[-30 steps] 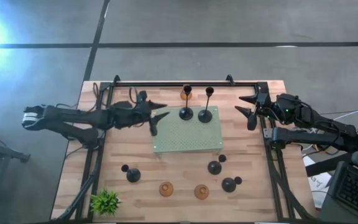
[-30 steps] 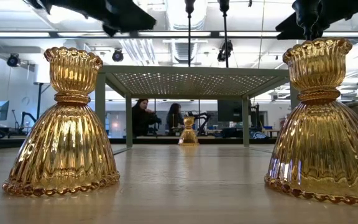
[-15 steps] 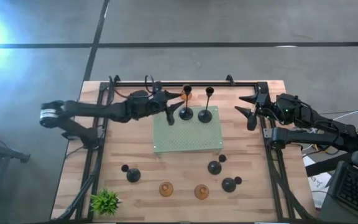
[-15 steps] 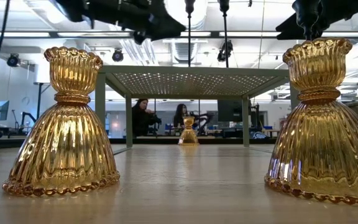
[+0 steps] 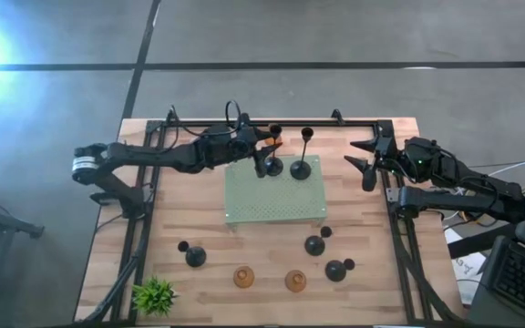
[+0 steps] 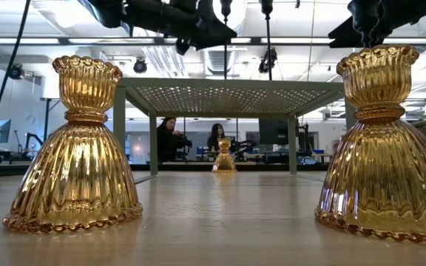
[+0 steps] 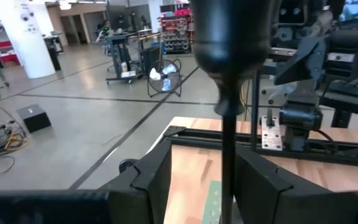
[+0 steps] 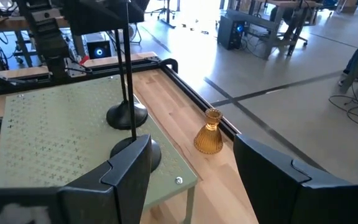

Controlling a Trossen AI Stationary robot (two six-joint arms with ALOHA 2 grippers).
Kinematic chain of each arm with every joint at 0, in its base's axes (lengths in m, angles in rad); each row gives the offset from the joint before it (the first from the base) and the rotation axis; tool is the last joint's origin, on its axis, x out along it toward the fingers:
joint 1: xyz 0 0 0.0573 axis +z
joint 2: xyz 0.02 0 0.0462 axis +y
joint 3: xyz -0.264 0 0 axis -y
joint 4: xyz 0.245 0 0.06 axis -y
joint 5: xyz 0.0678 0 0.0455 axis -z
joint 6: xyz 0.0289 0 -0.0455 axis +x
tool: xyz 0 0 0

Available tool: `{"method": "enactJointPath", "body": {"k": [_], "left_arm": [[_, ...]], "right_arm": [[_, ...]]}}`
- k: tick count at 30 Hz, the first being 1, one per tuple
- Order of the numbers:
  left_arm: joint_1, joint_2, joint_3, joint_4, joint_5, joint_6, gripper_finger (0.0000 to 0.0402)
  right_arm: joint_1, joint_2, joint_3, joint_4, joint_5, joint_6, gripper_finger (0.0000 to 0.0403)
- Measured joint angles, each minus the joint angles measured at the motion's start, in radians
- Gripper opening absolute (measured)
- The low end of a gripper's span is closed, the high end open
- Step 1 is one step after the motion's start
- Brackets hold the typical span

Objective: Pick & Place candle stick holders
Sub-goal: Put the top large black candle holder on the shelf

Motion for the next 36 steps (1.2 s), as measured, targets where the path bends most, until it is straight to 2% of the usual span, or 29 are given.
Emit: {"method": "enactJointPath", "body": {"k": [4,9,10,20,32,36], "left_arm": [[0.001,-0.007,-0.004,-0.002,-0.004,-0.006,0.0126],[0.000,-0.034,-0.004,-0.031,-0.004,0.007,0.0025],[0.000,-0.043,-0.004,-0.046,-0.014,0.021,0.0017],[-0.001,-0.200,-0.007,-0.335,-0.047,-0.031,0.0015],[-0.002,-0.344,-0.010,-0.528,-0.059,-0.111,0.0015],[-0.002,-0.355,-0.042,-0.524,-0.062,-0.124,0.0015]], "right_arm": [[0.000,-0.001,0.000,-0.002,0.000,0.000,0.0219],[0.000,0.000,0.000,-0.003,0.000,0.000,0.0219],[0.000,0.000,0.000,-0.003,0.000,0.001,0.0219],[0.000,0.000,-0.010,-0.005,0.004,0.011,0.0219],[0.000,-0.001,-0.026,-0.005,0.005,0.019,0.0219],[0.000,-0.001,-0.029,-0.005,0.005,0.019,0.0219]]}}
